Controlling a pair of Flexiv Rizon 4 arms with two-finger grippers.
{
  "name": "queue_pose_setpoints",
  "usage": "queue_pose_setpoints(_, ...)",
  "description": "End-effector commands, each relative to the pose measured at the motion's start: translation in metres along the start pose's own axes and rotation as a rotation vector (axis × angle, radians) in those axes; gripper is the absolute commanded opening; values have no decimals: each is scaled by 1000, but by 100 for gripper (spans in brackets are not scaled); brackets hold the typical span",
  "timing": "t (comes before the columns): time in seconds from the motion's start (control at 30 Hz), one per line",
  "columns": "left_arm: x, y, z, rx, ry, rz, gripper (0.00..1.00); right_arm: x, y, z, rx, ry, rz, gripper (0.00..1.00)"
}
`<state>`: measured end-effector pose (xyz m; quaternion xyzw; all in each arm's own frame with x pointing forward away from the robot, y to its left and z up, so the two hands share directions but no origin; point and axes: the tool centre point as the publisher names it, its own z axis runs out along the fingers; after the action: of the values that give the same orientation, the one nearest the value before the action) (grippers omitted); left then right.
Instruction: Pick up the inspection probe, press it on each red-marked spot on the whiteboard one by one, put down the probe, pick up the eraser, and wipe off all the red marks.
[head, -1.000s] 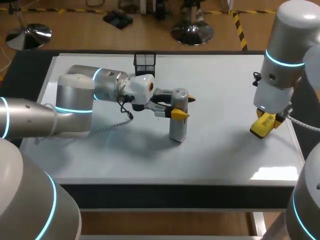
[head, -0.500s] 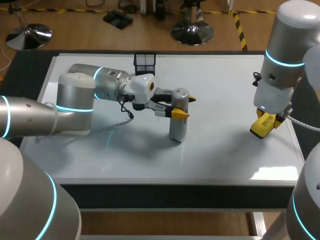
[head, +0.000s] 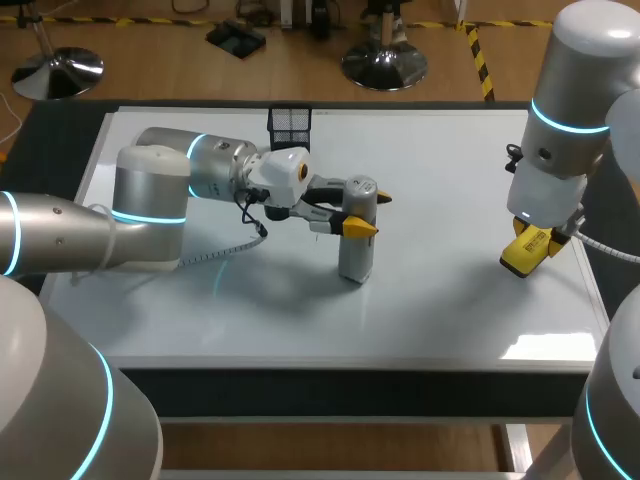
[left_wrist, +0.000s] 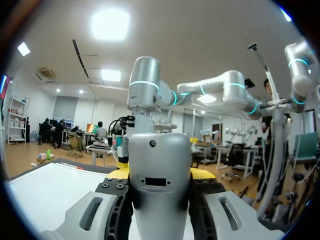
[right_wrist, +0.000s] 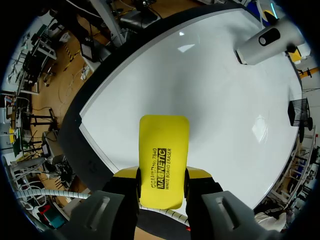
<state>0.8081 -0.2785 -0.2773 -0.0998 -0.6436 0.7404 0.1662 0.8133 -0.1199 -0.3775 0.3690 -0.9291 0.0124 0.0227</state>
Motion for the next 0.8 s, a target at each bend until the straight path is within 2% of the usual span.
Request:
queue_pose_setpoints(0.03,-2,-11,-10,-12,28,8,0,0,0,0,2,2,-1,0)
queue_pose_setpoints(0.23,-8,-23,-30,-15,85,8,0,0,0,0,2,2,-1,0)
queue_pose_setpoints(0.53,-18,-42,-68,-17,87,20,0,0,0,0,2,2,-1,0)
queue_pose_setpoints(0.6,-19,-46,-74,-30,122,19,0,0,0,0,2,2,-1,0)
queue_pose_setpoints(0.8,-28,-56,-101,-41,144,28,0,0,0,0,2,2,-1,0)
